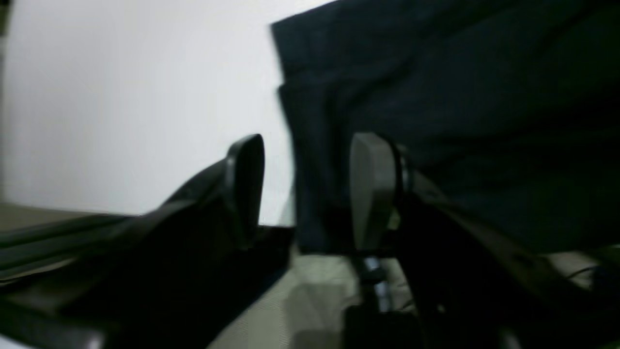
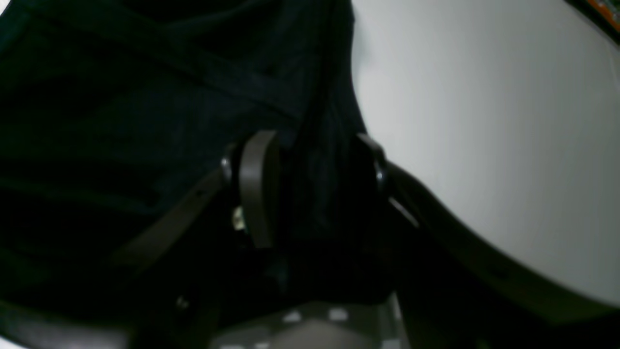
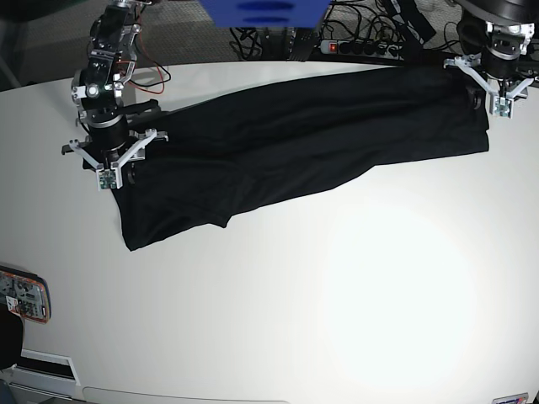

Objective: Fold the T-shirt properly
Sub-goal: 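Release the strip and regrasp its two ends with both grippers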

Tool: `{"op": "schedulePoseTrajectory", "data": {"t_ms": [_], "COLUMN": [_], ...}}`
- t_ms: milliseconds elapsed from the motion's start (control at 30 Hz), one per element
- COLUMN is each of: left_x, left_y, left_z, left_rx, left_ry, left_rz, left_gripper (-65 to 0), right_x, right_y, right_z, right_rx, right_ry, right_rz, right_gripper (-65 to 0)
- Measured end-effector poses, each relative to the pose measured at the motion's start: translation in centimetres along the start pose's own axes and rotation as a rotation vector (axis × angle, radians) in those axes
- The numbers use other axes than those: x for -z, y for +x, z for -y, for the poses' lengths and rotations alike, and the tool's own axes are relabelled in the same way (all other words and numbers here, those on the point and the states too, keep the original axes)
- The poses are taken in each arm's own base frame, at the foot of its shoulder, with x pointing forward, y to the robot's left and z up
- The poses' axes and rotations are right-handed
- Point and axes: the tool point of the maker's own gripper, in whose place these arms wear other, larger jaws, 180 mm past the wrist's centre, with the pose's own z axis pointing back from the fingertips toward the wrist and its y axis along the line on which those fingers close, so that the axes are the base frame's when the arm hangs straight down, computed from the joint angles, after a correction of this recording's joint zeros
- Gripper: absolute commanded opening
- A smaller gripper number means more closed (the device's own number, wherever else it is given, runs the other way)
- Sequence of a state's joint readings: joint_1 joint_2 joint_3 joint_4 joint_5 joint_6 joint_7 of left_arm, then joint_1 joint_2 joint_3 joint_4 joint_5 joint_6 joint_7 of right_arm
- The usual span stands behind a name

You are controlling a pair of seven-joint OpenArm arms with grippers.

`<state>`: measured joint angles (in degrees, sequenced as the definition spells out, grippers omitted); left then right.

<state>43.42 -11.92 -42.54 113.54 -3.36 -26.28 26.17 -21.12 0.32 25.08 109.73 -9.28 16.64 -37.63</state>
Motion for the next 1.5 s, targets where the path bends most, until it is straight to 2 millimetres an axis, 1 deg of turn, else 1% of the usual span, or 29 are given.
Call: {"op": "schedulePoseTrajectory", "data": {"t_ms": [67, 133, 233, 333, 400, 467, 500, 567, 600, 633, 667, 733, 767, 833, 867, 900, 933, 967, 1000, 1033, 1067, 1133, 1200, 1267, 1367, 1500], "left_x": [-0.4, -0.6, -0.5, 0.2, 0.5, 0.7, 0.9, 1.6, 1.8, 2.0, 2.2, 3.1, 3.7, 4.8, 5.1, 5.6, 6.0, 6.3, 6.5, 6.8, 7.1, 8.1, 8.9, 9.6, 10.8, 12.2], "left_y": [0.6, 1.2, 1.6, 3.0, 4.0, 4.3, 4.4, 5.9, 7.0, 7.7, 7.8, 6.3, 5.2, 3.7, 3.1, 2.5, 2.0, 2.0, 1.8, 2.0, 2.2, 2.5, 2.8, 3.2, 3.9, 5.2], "left_z": [0.1, 0.8, 2.7, 4.0, 4.9, 5.6, 5.7, 5.3, 5.1, 5.0, 5.1, 5.8, 6.2, 7.5, 8.2, 9.0, 9.8, 10.0, 10.2, 10.1, 10.2, 9.9, 9.4, 9.3, 7.8, 6.2], "left_rx": [0.003, -0.028, -0.052, -0.06, -0.057, -0.054, -0.056, -0.069, -0.076, -0.085, -0.101, -0.131, -0.142, -0.155, -0.16, -0.167, -0.182, -0.214, -0.229, -0.239, -0.251, -0.269, -0.261, -0.276, -0.259, -0.235], "left_ry": [0.012, 0.013, -0.024, -0.057, -0.084, -0.101, -0.101, -0.087, -0.081, -0.078, -0.081, -0.095, -0.109, -0.143, -0.163, -0.186, -0.208, -0.214, -0.224, -0.224, -0.231, -0.234, -0.244, -0.266, -0.253, -0.245], "left_rz": [0.015, 0.038, 0.051, 0.082, 0.119, 0.117, 0.111, 0.15, 0.183, 0.211, 0.213, 0.165, 0.129, 0.079, 0.062, 0.053, 0.042, 0.062, 0.066, 0.072, 0.083, 0.1, 0.109, 0.136, 0.146, 0.143], "left_gripper": [-36.3, -36.3, -36.3, -36.3, -36.3, -36.3, -36.3, -36.3, -36.3, -36.3, -36.3, -36.2, -36.2, -36.2, -36.2, -36.3, -36.3, -36.3, -36.3, -36.3, -36.3, -36.3, -36.3, -36.3, -36.4, -36.4], "right_x": [-0.1, -0.1, -0.1, -0.1, 0.0, 0.2, 0.3, 0.6, 0.9, 1.3, 1.6, 2.2, 2.5, 3.3, 3.6, 4.1, 4.7, 5.2, 5.6, 5.9, 6.2, 6.9, 7.6, 8.2, 8.8, 9.7], "right_y": [0.4, 0.5, 0.3, 0.3, 0.5, 0.5, 0.2, 0.3, 0.8, 1.8, 2.9, 5.3, 6.6, 8.9, 9.3, 8.9, 7.4, 5.4, 3.3, 1.6, 0.3, -0.2, -0.3, -1.2, -1.9, -2.0], "right_z": [0.1, 0.0, -0.1, -0.2, -0.8, -1.7, -2.3, -3.3, -3.6, -3.8, -4.0, -3.9, -3.6, -2.9, -2.9, -3.1, -3.3, -3.8, -4.4, -4.8, -5.1, -5.5, -5.6, -6.1, -6.4, -6.8], "right_rx": [-0.002, -0.003, -0.003, -0.004, -0.008, -0.015, -0.02, -0.034, -0.039, -0.04, -0.043, -0.044, -0.046, -0.047, -0.045, -0.034, -0.029, -0.023, -0.02, -0.014, -0.006, 0.012, 0.023, 0.049, 0.096, 0.131], "right_ry": [-0.003, 0.0, 0.001, 0.003, 0.017, 0.043, 0.058, 0.088, 0.092, 0.096, 0.104, 0.105, 0.096, 0.075, 0.078, 0.089, 0.099, 0.112, 0.132, 0.145, 0.156, 0.165, 0.174, 0.192, 0.201, 0.219], "right_rz": [0.015, 0.015, 0.005, 0.005, 0.008, -0.002, -0.022, -0.045, -0.046, -0.024, 0.001, 0.056, 0.081, 0.132, 0.148, 0.147, 0.095, 0.032, -0.028, -0.074, -0.104, -0.094, -0.081, -0.083, -0.056, -0.02], "right_gripper": [-42.4, -42.5, -42.6, -42.6, -42.6, -42.6, -42.6, -42.6, -42.6, -42.6, -42.6, -42.6, -42.6, -42.6, -42.6, -42.6, -42.6, -42.6, -42.6, -42.6, -42.6, -42.6, -42.6, -42.6, -42.6, -42.6]}}
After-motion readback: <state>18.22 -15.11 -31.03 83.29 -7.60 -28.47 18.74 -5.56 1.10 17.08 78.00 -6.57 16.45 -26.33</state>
